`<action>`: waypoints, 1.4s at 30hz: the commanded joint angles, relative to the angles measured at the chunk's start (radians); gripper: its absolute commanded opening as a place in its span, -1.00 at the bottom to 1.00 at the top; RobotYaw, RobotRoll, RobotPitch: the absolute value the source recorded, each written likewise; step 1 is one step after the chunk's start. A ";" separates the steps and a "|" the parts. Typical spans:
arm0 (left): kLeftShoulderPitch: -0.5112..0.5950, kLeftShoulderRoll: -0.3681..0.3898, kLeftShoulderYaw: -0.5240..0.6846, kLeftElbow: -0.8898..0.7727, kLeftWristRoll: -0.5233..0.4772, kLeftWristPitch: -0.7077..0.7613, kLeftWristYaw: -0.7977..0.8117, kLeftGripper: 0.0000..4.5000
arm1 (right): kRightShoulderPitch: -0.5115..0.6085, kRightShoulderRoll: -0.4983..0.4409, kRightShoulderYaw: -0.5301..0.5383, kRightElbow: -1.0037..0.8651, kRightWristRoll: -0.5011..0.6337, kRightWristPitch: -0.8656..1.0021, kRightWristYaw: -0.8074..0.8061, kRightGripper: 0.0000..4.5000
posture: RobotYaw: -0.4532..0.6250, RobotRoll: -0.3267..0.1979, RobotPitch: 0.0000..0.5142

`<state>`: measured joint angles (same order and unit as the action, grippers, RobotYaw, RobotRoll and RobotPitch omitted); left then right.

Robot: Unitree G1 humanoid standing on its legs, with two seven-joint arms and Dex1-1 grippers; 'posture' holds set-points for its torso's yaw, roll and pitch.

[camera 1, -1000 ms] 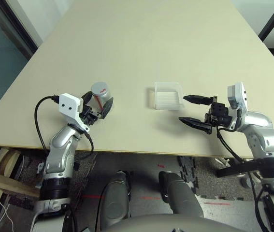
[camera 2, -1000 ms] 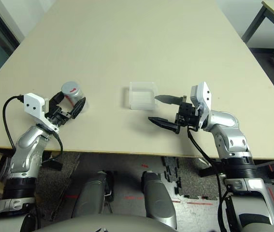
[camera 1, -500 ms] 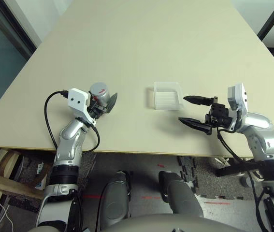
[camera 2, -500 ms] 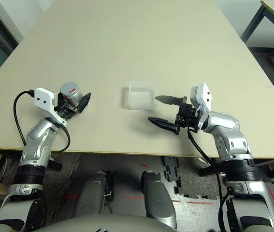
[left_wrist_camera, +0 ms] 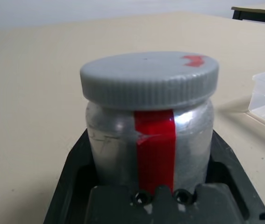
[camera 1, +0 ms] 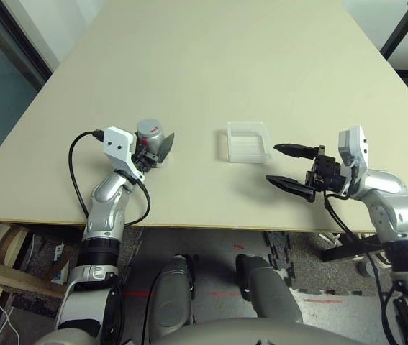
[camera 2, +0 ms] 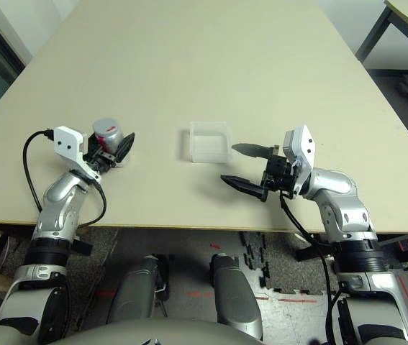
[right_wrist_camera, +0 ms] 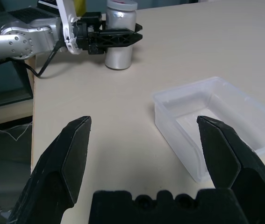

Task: Pour the medicine from the bottle into the box.

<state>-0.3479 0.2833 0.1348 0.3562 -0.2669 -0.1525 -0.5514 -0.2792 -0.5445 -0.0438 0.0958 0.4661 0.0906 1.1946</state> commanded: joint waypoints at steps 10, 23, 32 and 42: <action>-0.003 0.011 -0.023 -0.055 -0.034 0.064 -0.067 0.16 | 0.005 -0.012 0.003 -0.057 0.002 0.045 -0.026 1.00 | -0.43 0.25 -0.38; -0.106 0.110 -0.063 -0.254 -0.217 0.447 -0.285 0.16 | -0.142 -0.024 -0.008 -0.079 0.115 0.266 -0.020 1.00 | -0.43 0.25 -0.44; -0.235 0.139 -0.099 -0.135 -0.197 0.452 -0.431 0.16 | -0.289 -0.018 0.044 -0.083 0.140 0.424 -0.026 1.00 | -0.45 0.25 -0.50; -0.301 0.081 -0.138 -0.062 -0.171 0.395 -0.478 0.16 | -0.461 0.069 0.103 0.042 0.052 0.421 -0.091 1.00 | -0.47 0.25 -0.54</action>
<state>-0.6306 0.3704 0.0122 0.2873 -0.4519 0.2529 -1.0213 -0.7188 -0.4873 0.0428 0.1139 0.5391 0.5173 1.1154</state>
